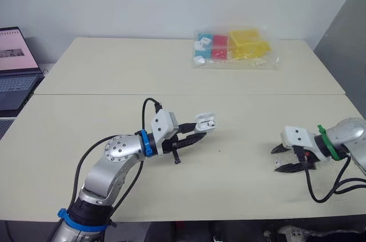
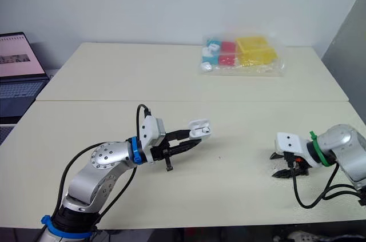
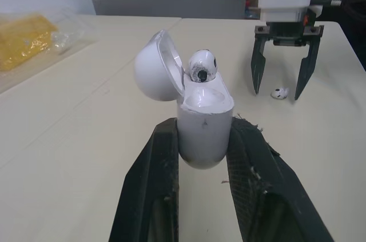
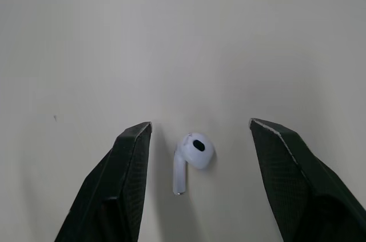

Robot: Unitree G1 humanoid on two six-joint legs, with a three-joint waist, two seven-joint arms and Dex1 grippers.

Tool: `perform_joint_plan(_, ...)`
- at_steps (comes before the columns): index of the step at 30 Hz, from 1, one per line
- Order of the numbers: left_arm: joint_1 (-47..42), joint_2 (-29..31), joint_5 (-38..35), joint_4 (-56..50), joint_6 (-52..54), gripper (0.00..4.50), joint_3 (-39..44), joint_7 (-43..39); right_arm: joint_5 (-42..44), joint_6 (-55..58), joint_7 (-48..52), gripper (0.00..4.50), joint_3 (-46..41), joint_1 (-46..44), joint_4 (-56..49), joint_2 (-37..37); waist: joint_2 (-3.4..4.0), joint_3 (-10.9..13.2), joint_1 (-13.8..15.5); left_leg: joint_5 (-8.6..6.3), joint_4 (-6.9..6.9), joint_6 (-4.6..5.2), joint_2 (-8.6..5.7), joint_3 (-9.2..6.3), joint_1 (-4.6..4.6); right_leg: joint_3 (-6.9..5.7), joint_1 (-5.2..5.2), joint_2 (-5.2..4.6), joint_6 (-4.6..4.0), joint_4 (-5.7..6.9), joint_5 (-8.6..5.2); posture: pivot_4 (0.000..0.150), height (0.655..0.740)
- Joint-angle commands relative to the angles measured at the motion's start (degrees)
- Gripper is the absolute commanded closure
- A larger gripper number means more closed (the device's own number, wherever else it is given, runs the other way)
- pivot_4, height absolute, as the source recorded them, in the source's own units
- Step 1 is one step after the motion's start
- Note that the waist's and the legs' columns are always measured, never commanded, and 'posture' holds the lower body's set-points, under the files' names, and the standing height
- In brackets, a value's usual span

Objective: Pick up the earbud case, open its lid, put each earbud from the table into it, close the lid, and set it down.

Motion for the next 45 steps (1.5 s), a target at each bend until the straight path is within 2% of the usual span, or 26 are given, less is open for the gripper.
perform_joint_plan(1,0.3,-0.7,-0.7,-2.3,-0.7,3.71,0.1,0.5,2.2,6.8,-2.2,1.63,-3.5,0.6,-6.2,-1.1,-0.02,0.0,0.0,0.00,-0.01,0.00,0.01,-0.02,0.00,0.01,0.01,0.00,-0.01,-0.01,-0.01,0.150,0.7359)
perform_joint_plan(3,0.5,-1.0,-0.4,-2.4,-0.7,3.71,-0.2,0.8,-2.1,13.5,-6.0,1.63,-1.8,1.1,-9.7,-3.1,-0.01,0.0,0.1,0.00,0.00,0.00,0.01,-0.05,-0.02,-0.01,0.01,0.00,-0.02,-0.02,-0.01,0.150,0.7359)
perform_joint_plan(6,0.7,-1.9,-0.1,-1.8,-1.1,3.71,-0.6,1.1,-2.4,21.8,-7.0,1.63,0.2,0.6,-13.8,-4.4,-0.01,0.0,0.1,0.00,0.00,0.00,-0.01,-0.03,-0.04,0.00,0.00,-0.05,-0.02,0.00,-0.01,0.150,0.7359)
perform_joint_plan(8,0.5,-2.4,0.2,-1.3,-1.5,3.71,-1.0,1.2,-6.8,21.4,-7.6,1.63,4.1,-0.5,-14.8,-5.8,-0.01,0.0,0.1,0.00,0.03,0.00,-0.01,-0.03,-0.04,0.01,0.00,-0.05,-0.02,-0.01,-0.01,0.150,0.7359)
perform_joint_plan(20,0.5,-5.9,2.1,1.1,-3.9,3.71,-2.5,2.3,-12.4,26.5,-7.8,1.63,13.1,-6.2,-14.7,-4.4,0.00,0.0,0.0,0.00,0.01,0.00,-0.02,-0.02,-0.05,-0.01,-0.03,-0.03,-0.04,-0.02,-0.03,0.150,0.7359)
perform_joint_plan(40,0.4,-6.5,2.7,1.6,-4.6,3.71,-2.6,2.2,-11.9,31.0,-8.4,1.63,15.7,-7.8,-16.0,-1.6,0.00,0.0,0.0,0.00,0.02,0.00,-0.02,-0.05,-0.05,-0.04,-0.03,-0.02,-0.04,0.01,-0.03,0.150,0.7359)
perform_joint_plan(43,0.3,-6.5,2.8,2.0,-4.9,3.71,-2.6,2.1,-11.5,31.3,-8.2,2.24,15.8,-7.7,-15.7,-1.2,-0.01,0.0,0.0,0.00,0.02,0.00,-0.02,-0.05,-0.05,-0.03,-0.03,-0.02,-0.04,0.01,-0.03,0.150,0.7359)
perform_joint_plan(45,0.3,-6.5,2.8,2.0,-5.0,3.71,-2.6,2.1,-11.4,31.4,-8.3,2.93,15.8,-7.8,-15.7,-1.1,0.00,0.0,0.0,0.00,0.02,0.00,-0.02,-0.05,-0.05,-0.04,-0.02,-0.02,-0.04,0.00,-0.03,0.150,0.7359)
